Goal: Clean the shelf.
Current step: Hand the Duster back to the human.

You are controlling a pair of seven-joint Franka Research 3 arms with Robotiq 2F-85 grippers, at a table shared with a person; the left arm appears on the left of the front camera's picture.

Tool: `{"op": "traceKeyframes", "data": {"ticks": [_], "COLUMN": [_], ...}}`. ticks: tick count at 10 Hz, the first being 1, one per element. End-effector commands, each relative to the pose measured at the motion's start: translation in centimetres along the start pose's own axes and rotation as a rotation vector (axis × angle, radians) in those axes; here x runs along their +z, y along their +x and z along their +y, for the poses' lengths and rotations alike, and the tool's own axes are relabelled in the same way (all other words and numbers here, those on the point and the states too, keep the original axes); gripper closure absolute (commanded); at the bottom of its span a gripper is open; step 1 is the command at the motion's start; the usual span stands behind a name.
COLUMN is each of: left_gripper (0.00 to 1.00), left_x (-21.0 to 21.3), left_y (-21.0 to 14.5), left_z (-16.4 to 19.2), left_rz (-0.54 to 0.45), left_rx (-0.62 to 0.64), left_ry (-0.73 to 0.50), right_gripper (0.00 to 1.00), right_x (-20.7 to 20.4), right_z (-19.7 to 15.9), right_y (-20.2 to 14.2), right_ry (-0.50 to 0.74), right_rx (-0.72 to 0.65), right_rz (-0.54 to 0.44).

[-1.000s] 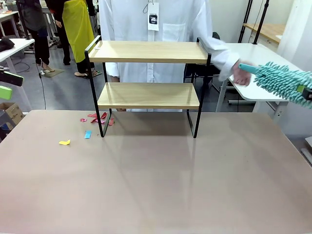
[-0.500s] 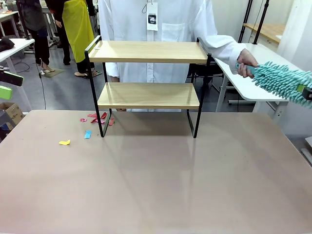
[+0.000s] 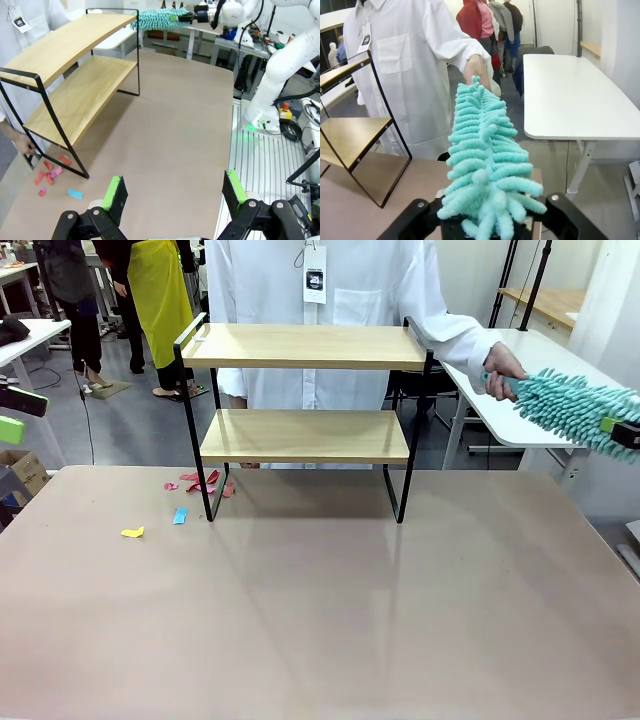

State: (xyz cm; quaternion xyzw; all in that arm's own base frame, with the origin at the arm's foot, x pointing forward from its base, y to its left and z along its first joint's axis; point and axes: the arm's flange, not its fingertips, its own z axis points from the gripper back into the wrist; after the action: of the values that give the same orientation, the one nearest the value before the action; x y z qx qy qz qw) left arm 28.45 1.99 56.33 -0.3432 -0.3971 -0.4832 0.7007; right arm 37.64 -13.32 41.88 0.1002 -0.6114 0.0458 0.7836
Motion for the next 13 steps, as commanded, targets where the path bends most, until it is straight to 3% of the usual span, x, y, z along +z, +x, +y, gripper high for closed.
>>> {"op": "traceKeyframes", "data": {"ticks": [1,5,8,11,13], "left_gripper": [0.0,0.0,0.0,0.0,0.0], "left_x": [-0.1,-0.1,-0.1,-0.1,-0.1], "left_y": [0.3,0.3,0.3,0.3,0.3], "left_z": [0.1,0.1,0.1,0.1,0.1], "left_rz": [-0.021,-0.021,-0.021,-0.021,-0.021], "left_rx": [-0.019,-0.019,-0.019,-0.019,-0.019], "left_ry": [-0.007,-0.007,-0.007,-0.007,-0.007], "right_gripper": [0.0,0.0,0.0,0.0,0.0], "right_x": [1.4,4.7,7.5,7.9,9.1], "right_z": [-0.5,-3.2,-10.4,-14.2,-12.5], "right_y": [2.1,10.7,18.0,18.6,18.8], "right_ry": [0.029,0.029,-0.024,-0.037,-0.066], "right_rx": [-0.044,-0.267,-0.603,-0.671,-0.629], "right_rz": [0.005,-0.143,-0.308,-0.329,-0.336]}}
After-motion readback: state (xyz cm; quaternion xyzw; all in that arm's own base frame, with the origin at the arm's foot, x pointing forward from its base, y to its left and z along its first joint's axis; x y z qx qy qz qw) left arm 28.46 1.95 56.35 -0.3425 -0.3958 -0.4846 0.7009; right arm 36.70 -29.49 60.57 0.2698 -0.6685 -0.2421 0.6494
